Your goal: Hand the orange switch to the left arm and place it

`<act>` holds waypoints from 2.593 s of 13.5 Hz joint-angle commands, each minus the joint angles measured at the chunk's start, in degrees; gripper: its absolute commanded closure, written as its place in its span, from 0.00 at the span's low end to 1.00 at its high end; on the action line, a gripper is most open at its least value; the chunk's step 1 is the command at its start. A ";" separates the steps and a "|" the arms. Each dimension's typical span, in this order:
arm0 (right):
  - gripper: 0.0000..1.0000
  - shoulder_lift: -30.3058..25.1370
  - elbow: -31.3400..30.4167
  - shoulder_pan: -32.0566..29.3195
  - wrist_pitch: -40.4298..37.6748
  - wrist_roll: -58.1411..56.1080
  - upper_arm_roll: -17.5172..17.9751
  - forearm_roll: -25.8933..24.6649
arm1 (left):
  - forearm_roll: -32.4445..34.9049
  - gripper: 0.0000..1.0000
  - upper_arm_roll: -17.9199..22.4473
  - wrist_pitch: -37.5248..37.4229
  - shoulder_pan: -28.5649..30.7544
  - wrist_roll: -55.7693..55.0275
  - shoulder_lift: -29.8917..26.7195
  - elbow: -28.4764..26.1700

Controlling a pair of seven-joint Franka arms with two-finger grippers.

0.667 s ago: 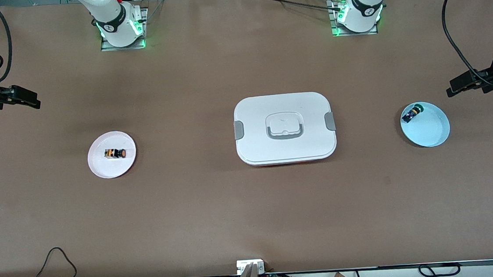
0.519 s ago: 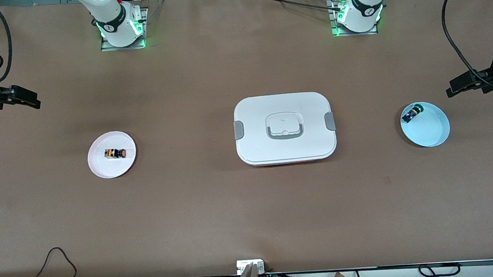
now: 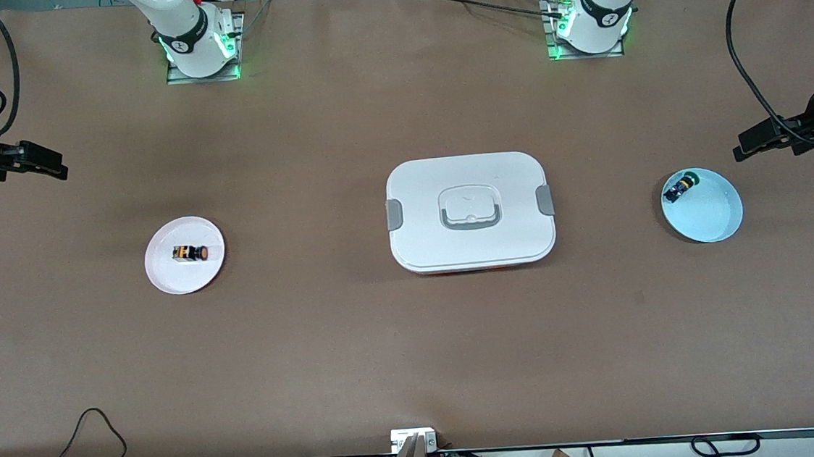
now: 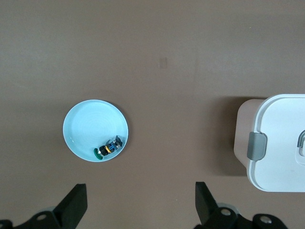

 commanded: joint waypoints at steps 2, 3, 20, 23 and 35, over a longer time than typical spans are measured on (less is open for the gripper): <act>0.00 1.42 0.35 0.07 0.31 -0.17 0.15 0.90 | -0.06 0.00 0.06 0.03 -0.27 -1.07 0.61 1.12; 0.00 2.56 0.35 0.25 1.53 -0.60 0.23 1.08 | -0.06 0.00 0.06 -0.06 -0.27 -1.07 0.61 1.12; 0.00 16.27 -23.38 0.16 41.09 0.45 3.65 2.39 | -0.15 0.00 0.06 0.03 -0.27 -1.07 0.70 1.03; 0.00 20.31 -22.95 0.25 44.60 0.10 4.97 3.80 | -0.15 0.00 0.06 0.03 -0.27 -1.07 0.70 1.03; 0.00 24.98 -23.12 -0.45 50.68 0.45 5.95 3.98 | -0.24 0.00 0.06 0.91 -0.27 -1.07 0.61 1.12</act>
